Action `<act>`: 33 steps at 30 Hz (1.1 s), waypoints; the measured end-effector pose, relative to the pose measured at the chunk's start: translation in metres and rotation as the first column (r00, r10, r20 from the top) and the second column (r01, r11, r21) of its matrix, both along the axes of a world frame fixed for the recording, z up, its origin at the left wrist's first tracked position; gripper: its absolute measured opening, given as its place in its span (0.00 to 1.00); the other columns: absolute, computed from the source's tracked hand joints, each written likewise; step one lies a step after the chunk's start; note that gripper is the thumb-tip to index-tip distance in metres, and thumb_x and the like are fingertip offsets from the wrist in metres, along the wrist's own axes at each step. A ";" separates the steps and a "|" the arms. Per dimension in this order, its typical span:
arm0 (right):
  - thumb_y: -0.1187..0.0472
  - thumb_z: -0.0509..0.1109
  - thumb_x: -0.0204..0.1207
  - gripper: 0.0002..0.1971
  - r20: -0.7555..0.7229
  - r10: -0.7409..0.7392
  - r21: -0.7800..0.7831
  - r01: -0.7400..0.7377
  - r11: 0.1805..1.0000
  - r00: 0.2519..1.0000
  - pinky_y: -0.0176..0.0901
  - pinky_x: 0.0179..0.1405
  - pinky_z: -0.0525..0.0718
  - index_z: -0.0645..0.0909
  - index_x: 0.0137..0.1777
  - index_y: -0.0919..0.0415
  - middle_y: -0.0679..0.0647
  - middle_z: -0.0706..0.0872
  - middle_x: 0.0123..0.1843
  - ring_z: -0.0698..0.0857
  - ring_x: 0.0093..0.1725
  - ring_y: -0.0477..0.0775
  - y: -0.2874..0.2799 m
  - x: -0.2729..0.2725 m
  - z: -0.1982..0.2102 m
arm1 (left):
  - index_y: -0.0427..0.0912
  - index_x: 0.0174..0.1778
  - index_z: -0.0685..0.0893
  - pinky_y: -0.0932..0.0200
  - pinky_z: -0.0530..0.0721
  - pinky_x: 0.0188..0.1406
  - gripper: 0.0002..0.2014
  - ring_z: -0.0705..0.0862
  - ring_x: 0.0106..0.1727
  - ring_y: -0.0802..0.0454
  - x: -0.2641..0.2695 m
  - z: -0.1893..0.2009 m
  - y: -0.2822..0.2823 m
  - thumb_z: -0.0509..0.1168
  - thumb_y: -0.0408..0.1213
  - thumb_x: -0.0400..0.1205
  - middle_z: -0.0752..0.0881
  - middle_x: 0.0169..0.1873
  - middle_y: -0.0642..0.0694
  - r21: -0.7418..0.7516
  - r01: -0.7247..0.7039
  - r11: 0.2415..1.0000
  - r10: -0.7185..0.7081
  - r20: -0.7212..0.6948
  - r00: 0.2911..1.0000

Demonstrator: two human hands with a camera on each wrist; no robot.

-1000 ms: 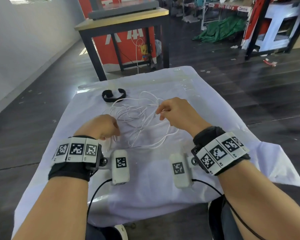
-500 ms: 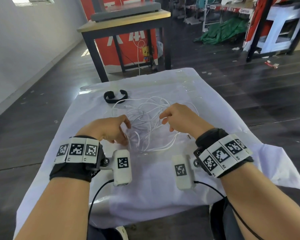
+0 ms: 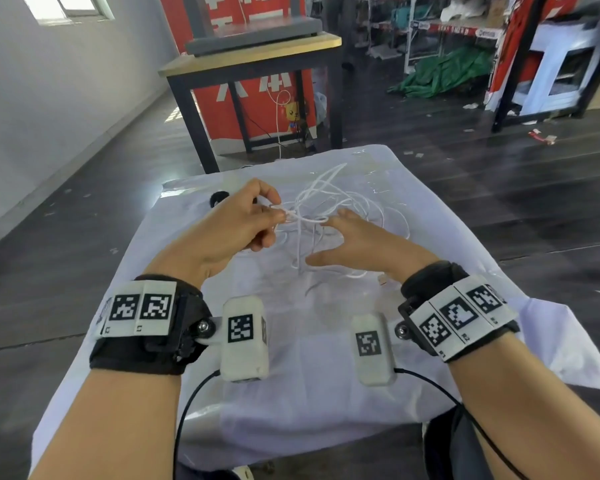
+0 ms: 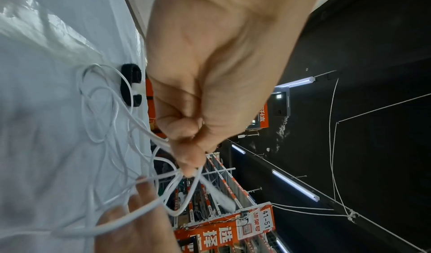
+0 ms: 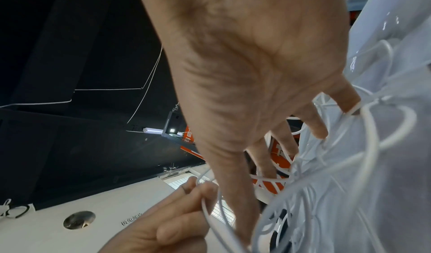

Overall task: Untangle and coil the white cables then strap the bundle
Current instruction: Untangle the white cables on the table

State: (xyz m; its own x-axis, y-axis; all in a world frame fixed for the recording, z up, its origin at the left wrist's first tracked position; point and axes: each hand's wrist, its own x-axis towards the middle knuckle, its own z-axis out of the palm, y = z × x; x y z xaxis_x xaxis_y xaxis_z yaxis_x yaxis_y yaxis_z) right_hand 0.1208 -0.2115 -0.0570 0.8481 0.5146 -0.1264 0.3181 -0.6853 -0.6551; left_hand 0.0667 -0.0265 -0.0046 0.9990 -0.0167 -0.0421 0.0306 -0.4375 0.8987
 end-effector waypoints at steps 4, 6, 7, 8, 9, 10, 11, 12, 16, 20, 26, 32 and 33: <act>0.41 0.74 0.71 0.35 -0.054 0.084 0.096 -0.078 0.992 0.995 0.38 0.64 0.66 0.69 0.77 0.45 0.43 0.74 0.73 0.72 0.72 0.46 0.007 -0.008 0.007 | 0.43 0.50 0.72 0.66 0.76 0.25 0.04 0.77 0.24 0.57 0.001 0.000 -0.007 0.59 0.29 0.86 0.88 0.37 0.46 -0.103 -0.025 0.994 0.031 0.055 0.998; 0.39 0.73 0.71 0.30 -0.085 0.086 0.134 -0.074 0.988 0.993 0.38 0.60 0.70 0.75 0.71 0.48 0.43 0.79 0.66 0.76 0.67 0.46 0.009 -0.010 0.008 | 0.43 0.49 0.73 0.65 0.78 0.29 0.04 0.77 0.25 0.56 0.000 0.000 -0.010 0.59 0.29 0.86 0.86 0.37 0.45 -0.136 -0.024 0.990 0.033 0.062 0.998; 0.39 0.72 0.71 0.27 -0.082 0.058 0.151 -0.045 0.988 0.995 0.39 0.57 0.72 0.78 0.66 0.51 0.45 0.81 0.63 0.79 0.63 0.47 0.009 -0.011 0.009 | 0.42 0.50 0.74 0.64 0.78 0.31 0.04 0.76 0.26 0.56 0.001 -0.001 -0.010 0.58 0.29 0.86 0.85 0.36 0.45 -0.155 -0.029 0.987 0.040 0.070 0.997; 0.39 0.71 0.73 0.24 -0.064 0.015 0.162 -0.005 0.987 0.998 0.40 0.53 0.75 0.81 0.61 0.55 0.49 0.83 0.60 0.81 0.60 0.50 0.009 -0.011 0.009 | 0.41 0.50 0.74 0.63 0.78 0.33 0.04 0.76 0.28 0.55 0.001 -0.001 -0.010 0.58 0.28 0.86 0.84 0.36 0.44 -0.176 -0.037 0.984 0.052 0.080 0.995; 0.41 0.69 0.75 0.23 -0.038 -0.024 0.180 0.031 0.983 0.999 0.41 0.51 0.78 0.82 0.58 0.60 0.53 0.85 0.58 0.83 0.57 0.53 0.009 -0.010 0.010 | 0.41 0.51 0.75 0.63 0.78 0.35 0.03 0.76 0.29 0.55 0.001 0.000 -0.010 0.58 0.28 0.86 0.82 0.35 0.44 -0.191 -0.049 0.980 0.067 0.093 0.993; 0.43 0.66 0.79 0.23 -0.029 -0.059 0.208 0.064 0.976 0.998 0.40 0.48 0.80 0.82 0.57 0.64 0.57 0.86 0.57 0.86 0.53 0.53 0.009 -0.009 0.010 | 0.41 0.51 0.76 0.62 0.78 0.38 0.03 0.76 0.30 0.56 0.001 -0.001 -0.008 0.59 0.29 0.86 0.81 0.35 0.45 -0.191 -0.063 0.980 0.085 0.111 0.990; 0.47 0.64 0.82 0.20 -0.035 -0.084 0.247 0.090 0.965 0.996 0.36 0.44 0.81 0.82 0.55 0.67 0.57 0.87 0.55 0.87 0.48 0.50 0.008 -0.008 0.010 | 0.41 0.52 0.77 0.62 0.78 0.40 0.02 0.76 0.31 0.56 0.001 -0.001 -0.006 0.61 0.30 0.86 0.81 0.35 0.45 -0.170 -0.080 0.982 0.103 0.133 0.986; 0.52 0.62 0.84 0.17 -0.040 -0.107 0.280 0.114 0.953 0.993 0.34 0.39 0.80 0.82 0.53 0.67 0.54 0.87 0.52 0.88 0.43 0.46 0.007 -0.007 0.010 | 0.42 0.52 0.78 0.63 0.78 0.41 0.02 0.76 0.33 0.56 0.002 -0.003 -0.004 0.62 0.32 0.85 0.80 0.36 0.45 -0.139 -0.108 0.984 0.129 0.159 0.979; 0.67 0.58 0.84 0.11 -0.042 -0.243 0.358 0.242 0.902 0.969 0.22 0.28 0.77 0.81 0.46 0.66 0.54 0.86 0.43 0.84 0.36 0.43 -0.003 -0.001 0.006 | 0.47 0.47 0.81 0.72 0.74 0.31 0.07 0.75 0.26 0.65 0.007 -0.007 0.008 0.62 0.29 0.84 0.76 0.29 0.51 -0.231 -0.333 0.914 0.393 0.301 0.869; 0.65 0.56 0.84 0.15 0.028 -0.351 0.207 0.338 0.918 0.936 0.48 0.56 0.81 0.79 0.65 0.65 0.59 0.84 0.62 0.83 0.57 0.60 -0.013 0.012 -0.002 | 0.52 0.41 0.80 0.70 0.70 0.29 0.13 0.69 0.25 0.62 0.009 -0.005 0.032 0.60 0.27 0.83 0.75 0.31 0.55 -0.464 -0.538 0.704 0.694 0.289 0.659; 0.59 0.59 0.82 0.18 0.128 -0.359 0.015 0.360 0.933 0.925 0.55 0.70 0.71 0.74 0.72 0.57 0.60 0.73 0.73 0.73 0.71 0.64 -0.006 0.014 -0.007 | 0.48 0.42 0.83 0.68 0.71 0.31 0.12 0.70 0.27 0.59 0.007 -0.009 0.033 0.60 0.27 0.82 0.75 0.31 0.52 -0.449 -0.501 0.740 0.643 0.254 0.722; 0.64 0.66 0.80 0.17 0.171 -0.160 0.420 0.075 0.904 0.972 0.24 0.48 0.77 0.78 0.67 0.52 0.44 0.80 0.67 0.84 0.53 0.43 0.007 -0.001 0.004 | 0.41 0.41 0.85 0.62 0.69 0.35 0.11 0.68 0.28 0.56 0.004 0.003 0.017 0.60 0.24 0.80 0.74 0.30 0.48 -0.434 -0.241 0.868 0.380 0.268 0.886; 0.62 0.69 0.79 0.19 0.154 -0.087 0.444 0.009 0.896 0.984 0.25 0.48 0.79 0.77 0.68 0.49 0.41 0.80 0.67 0.85 0.50 0.41 0.011 -0.004 0.006 | 0.41 0.41 0.86 0.63 0.69 0.33 0.11 0.69 0.29 0.55 0.003 0.003 0.015 0.60 0.24 0.81 0.74 0.29 0.48 -0.439 -0.182 0.880 0.319 0.263 0.911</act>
State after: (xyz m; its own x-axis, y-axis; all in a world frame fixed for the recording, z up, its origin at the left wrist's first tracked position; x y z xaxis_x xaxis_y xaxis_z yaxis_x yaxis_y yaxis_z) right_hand 0.1169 -0.2002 -0.0510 0.8619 0.4424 0.2479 0.4225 -0.3561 -0.8335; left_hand 0.0701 -0.0113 -0.0020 0.9283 0.2893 0.2334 -0.2261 -0.0591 0.9723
